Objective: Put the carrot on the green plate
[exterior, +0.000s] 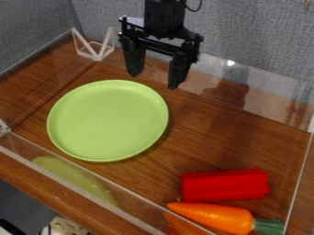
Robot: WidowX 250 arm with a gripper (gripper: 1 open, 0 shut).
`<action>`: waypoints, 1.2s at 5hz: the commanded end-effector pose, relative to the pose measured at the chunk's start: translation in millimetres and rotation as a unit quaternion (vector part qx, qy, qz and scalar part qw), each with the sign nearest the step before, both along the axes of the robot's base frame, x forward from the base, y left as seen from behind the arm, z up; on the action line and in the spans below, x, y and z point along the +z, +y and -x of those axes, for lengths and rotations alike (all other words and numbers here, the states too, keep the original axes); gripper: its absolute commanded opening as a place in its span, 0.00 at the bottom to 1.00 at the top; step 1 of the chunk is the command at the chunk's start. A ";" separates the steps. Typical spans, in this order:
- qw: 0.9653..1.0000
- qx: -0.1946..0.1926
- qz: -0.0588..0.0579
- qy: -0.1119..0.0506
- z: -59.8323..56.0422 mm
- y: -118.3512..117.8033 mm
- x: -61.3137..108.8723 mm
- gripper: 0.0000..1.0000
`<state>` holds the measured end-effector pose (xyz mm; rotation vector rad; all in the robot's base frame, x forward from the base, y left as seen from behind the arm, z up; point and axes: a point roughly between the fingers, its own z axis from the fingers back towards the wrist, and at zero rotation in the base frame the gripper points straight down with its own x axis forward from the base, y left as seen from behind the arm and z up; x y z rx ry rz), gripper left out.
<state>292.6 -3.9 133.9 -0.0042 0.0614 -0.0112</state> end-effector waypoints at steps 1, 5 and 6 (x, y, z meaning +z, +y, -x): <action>0.997 -0.073 0.001 0.004 14.5 -19.6 -4.4 1.00; 0.928 -0.372 0.014 -0.021 85.3 -100.0 -45.0 1.00; 0.914 -0.403 0.015 -0.031 85.3 -107.7 -63.2 1.00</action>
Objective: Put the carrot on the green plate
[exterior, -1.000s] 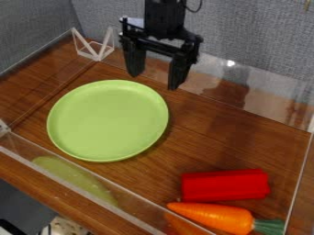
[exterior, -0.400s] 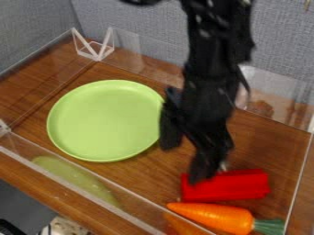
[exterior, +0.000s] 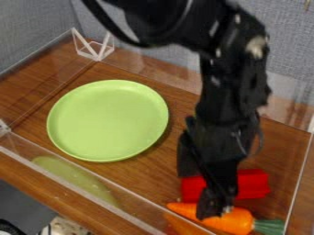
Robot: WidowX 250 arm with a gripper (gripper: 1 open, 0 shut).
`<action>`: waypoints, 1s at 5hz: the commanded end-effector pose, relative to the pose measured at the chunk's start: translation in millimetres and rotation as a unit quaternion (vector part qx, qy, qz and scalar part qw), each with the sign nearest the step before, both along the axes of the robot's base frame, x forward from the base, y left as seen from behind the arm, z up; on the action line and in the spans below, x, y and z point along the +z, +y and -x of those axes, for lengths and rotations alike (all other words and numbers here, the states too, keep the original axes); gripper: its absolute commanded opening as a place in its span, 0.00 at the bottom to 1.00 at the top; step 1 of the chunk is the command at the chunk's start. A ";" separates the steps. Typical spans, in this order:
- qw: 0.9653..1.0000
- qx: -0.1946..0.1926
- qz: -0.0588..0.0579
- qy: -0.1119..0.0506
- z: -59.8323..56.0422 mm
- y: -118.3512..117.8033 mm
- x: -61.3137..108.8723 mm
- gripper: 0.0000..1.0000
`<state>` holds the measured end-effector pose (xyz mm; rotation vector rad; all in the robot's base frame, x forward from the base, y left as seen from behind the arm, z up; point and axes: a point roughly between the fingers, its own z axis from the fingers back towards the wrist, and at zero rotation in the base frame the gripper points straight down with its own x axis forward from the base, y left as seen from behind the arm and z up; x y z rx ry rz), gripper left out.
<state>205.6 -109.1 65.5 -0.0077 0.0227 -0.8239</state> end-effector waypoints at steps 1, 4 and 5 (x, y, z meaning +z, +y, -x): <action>0.999 -0.032 0.011 -0.020 -2.1 -6.8 -10.8 1.00; 0.998 -0.049 0.023 -0.023 -0.6 -13.5 -37.9 1.00; 0.998 -0.047 0.026 -0.022 1.6 -13.7 -41.1 0.00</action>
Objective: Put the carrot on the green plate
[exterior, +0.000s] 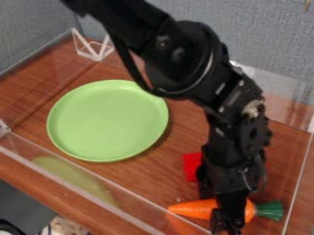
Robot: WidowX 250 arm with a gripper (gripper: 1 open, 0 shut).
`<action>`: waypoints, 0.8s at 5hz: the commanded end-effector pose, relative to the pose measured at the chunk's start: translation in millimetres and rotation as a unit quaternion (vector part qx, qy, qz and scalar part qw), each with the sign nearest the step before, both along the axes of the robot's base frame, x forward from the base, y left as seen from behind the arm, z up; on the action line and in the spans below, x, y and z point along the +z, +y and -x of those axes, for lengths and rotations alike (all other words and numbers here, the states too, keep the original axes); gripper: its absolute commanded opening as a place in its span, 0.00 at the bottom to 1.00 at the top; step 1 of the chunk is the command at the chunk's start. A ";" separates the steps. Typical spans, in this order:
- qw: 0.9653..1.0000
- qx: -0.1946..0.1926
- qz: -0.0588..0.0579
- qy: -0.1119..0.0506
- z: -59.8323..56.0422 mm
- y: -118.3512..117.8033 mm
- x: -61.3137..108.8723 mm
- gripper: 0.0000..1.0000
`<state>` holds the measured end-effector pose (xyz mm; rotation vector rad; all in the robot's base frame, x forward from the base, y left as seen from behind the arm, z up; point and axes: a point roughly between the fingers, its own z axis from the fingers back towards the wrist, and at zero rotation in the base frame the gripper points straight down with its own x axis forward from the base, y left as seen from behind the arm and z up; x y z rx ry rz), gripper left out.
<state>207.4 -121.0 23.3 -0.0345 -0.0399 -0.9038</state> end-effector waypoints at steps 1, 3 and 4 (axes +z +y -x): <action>1.000 -0.005 0.002 0.003 4.5 -1.4 0.7 0.00; 1.000 0.001 0.002 0.005 5.2 -0.3 0.2 0.00; 1.000 0.004 0.002 0.007 4.8 0.2 0.1 0.00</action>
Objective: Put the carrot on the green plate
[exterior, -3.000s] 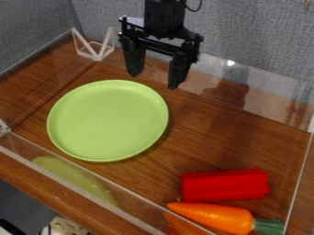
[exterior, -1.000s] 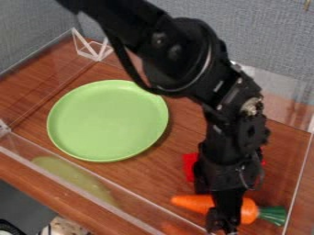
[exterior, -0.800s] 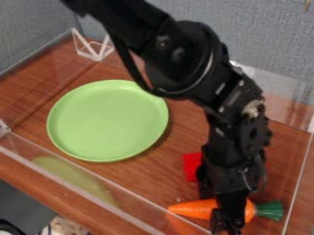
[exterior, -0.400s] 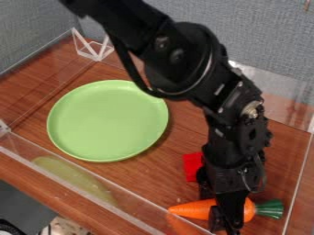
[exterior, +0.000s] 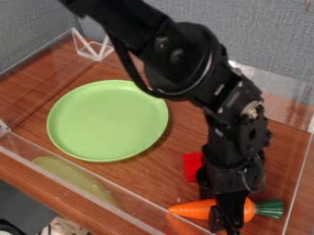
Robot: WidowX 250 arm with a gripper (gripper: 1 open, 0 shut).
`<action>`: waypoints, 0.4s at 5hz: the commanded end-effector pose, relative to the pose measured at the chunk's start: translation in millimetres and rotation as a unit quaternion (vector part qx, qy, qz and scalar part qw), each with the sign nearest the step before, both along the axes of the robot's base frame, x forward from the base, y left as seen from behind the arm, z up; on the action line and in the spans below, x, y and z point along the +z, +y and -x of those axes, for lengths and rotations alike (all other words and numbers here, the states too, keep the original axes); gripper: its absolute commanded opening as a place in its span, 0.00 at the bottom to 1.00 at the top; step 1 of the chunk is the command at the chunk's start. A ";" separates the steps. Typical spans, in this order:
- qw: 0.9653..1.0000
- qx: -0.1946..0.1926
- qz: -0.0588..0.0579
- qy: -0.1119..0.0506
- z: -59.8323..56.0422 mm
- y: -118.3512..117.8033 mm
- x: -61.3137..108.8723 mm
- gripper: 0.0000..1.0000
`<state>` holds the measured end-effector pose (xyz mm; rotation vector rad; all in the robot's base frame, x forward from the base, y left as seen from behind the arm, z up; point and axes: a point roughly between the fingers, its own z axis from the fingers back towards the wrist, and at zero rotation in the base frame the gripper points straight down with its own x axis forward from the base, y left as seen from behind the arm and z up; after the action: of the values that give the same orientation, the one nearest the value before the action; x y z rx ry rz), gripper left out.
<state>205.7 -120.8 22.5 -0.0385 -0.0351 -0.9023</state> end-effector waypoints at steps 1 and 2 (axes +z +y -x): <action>1.000 0.006 0.001 0.005 2.6 0.5 1.3 0.00; 1.000 0.009 0.002 0.007 2.3 1.0 1.3 0.00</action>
<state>206.5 -121.1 23.1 -0.0397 -0.0366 -0.8997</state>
